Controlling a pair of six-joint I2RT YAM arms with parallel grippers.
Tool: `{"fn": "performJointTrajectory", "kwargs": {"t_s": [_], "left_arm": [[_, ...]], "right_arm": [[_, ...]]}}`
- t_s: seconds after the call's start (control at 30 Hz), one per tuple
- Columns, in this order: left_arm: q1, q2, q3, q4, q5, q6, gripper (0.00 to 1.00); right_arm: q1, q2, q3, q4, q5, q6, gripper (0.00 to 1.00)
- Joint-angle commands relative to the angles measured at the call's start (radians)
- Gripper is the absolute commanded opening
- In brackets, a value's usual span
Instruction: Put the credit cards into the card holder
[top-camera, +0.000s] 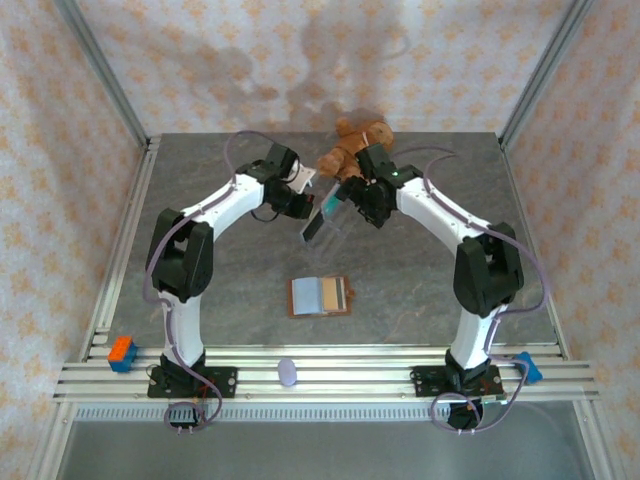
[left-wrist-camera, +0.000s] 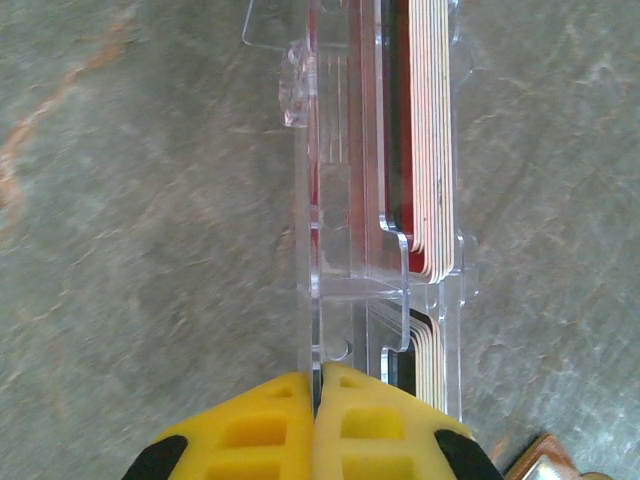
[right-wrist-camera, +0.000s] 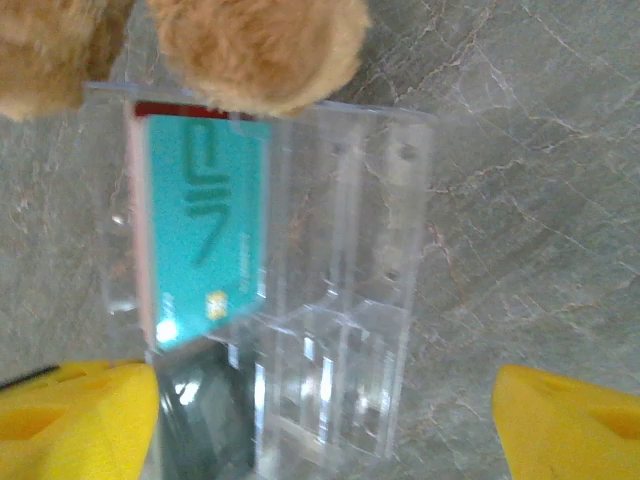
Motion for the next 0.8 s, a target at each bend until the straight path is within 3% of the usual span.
{"fn": "performJointTrajectory", "kwargs": {"t_s": [0.0,0.17,0.47,0.77], "left_arm": [[-0.047,0.009,-0.061,0.014,0.043,0.013,0.0],[-0.091,0.046,-0.01,-0.017,0.036,0.048,0.0],[-0.161,0.077,0.044,0.011,0.047,0.081,0.0],[-0.212,0.125,0.095,0.043,0.084,0.075,0.0]], "right_arm": [[-0.003,0.016,0.053,-0.012,0.033,0.084,0.87],[-0.006,0.051,0.079,-0.012,0.02,0.141,0.87],[-0.03,0.009,0.028,-0.021,0.108,0.151,0.83],[-0.113,-0.082,-0.073,-0.013,0.097,0.133,0.79]]}}
